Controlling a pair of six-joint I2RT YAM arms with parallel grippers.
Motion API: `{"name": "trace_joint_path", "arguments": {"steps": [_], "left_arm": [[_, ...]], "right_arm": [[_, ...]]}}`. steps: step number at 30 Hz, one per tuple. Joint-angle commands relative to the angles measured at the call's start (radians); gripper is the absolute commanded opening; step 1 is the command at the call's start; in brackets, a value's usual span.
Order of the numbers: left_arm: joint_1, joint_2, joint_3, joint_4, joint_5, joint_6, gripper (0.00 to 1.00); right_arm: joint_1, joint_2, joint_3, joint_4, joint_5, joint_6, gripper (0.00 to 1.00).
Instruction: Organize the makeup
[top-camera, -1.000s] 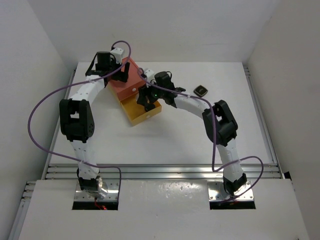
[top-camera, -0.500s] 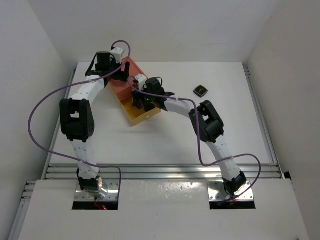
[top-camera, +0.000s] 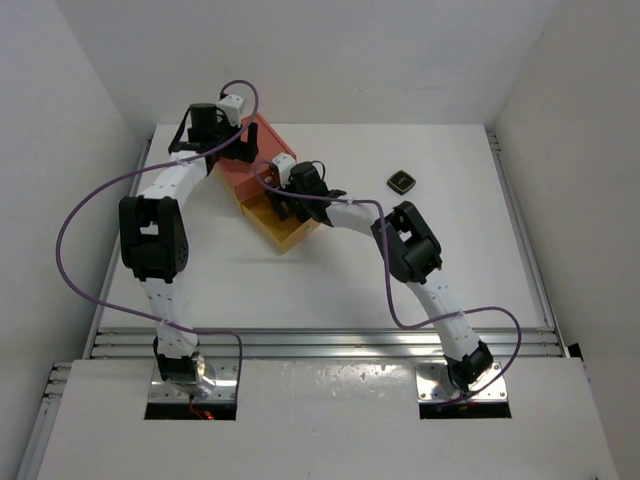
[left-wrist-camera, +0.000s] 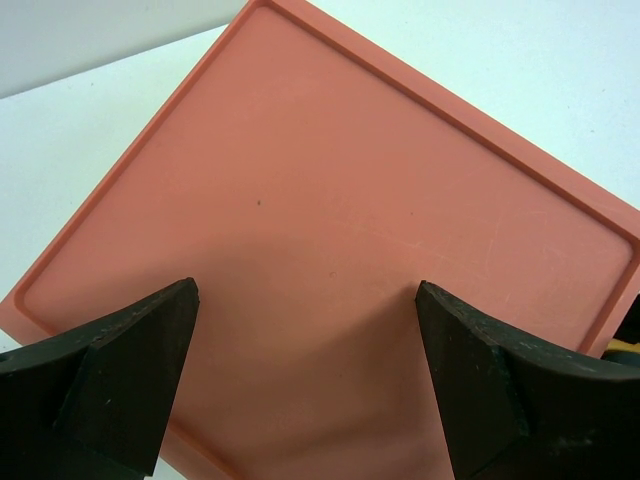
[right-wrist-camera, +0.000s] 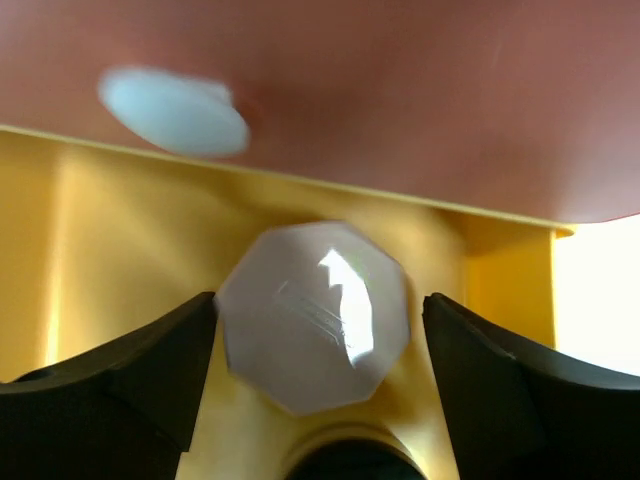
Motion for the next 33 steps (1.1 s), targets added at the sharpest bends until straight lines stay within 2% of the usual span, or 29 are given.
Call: {"name": "trace_joint_path", "arguments": {"steps": [1, 4, 14, 20, 23, 26, 27, 29, 30, 32, 33], "left_arm": [[0.021, 0.047, -0.013, -0.079, 0.013, -0.028, 0.96], [0.021, 0.047, -0.013, -0.079, 0.013, -0.028, 0.96], [0.021, 0.057, -0.022, -0.079, 0.013, -0.019, 0.95], [0.031, 0.066, -0.022, -0.079, 0.004, -0.019, 0.95], [0.031, 0.066, -0.022, -0.079, 0.004, -0.019, 0.95], [0.031, 0.066, -0.022, -0.079, 0.004, -0.019, 0.95], [0.031, 0.066, -0.013, -0.079, 0.004, -0.019, 0.95], [0.031, 0.075, -0.013, -0.088, 0.004, -0.019, 0.95], [0.031, 0.075, -0.004, -0.088, 0.004, -0.019, 0.95], [0.031, 0.075, -0.004, -0.097, 0.004, -0.019, 0.95], [0.031, 0.075, -0.004, -0.097, -0.005, -0.01, 0.95]], "right_arm": [[-0.008, 0.006, 0.038, 0.048, 0.024, -0.003, 0.84], [-0.009, 0.003, 0.038, 0.052, 0.015, -0.003, 0.88], [0.001, -0.046, 0.103, 0.082, -0.089, 0.058, 0.89], [0.012, -0.166, 0.002, 0.151, -0.104, 0.073, 0.87], [0.006, -0.284, -0.118, 0.16, -0.105, 0.098, 0.87], [-0.02, -0.395, -0.219, 0.125, -0.047, 0.124, 0.85], [-0.026, -0.416, -0.233, 0.09, 0.052, 0.154, 0.85], [-0.066, -0.474, -0.264, 0.01, 0.142, 0.215, 0.88], [-0.08, -0.483, -0.264, -0.083, 0.249, 0.239, 0.89], [-0.138, -0.485, -0.227, -0.166, 0.453, 0.339, 0.9], [-0.153, -0.477, -0.197, -0.236, 0.492, 0.364, 0.93]]}}
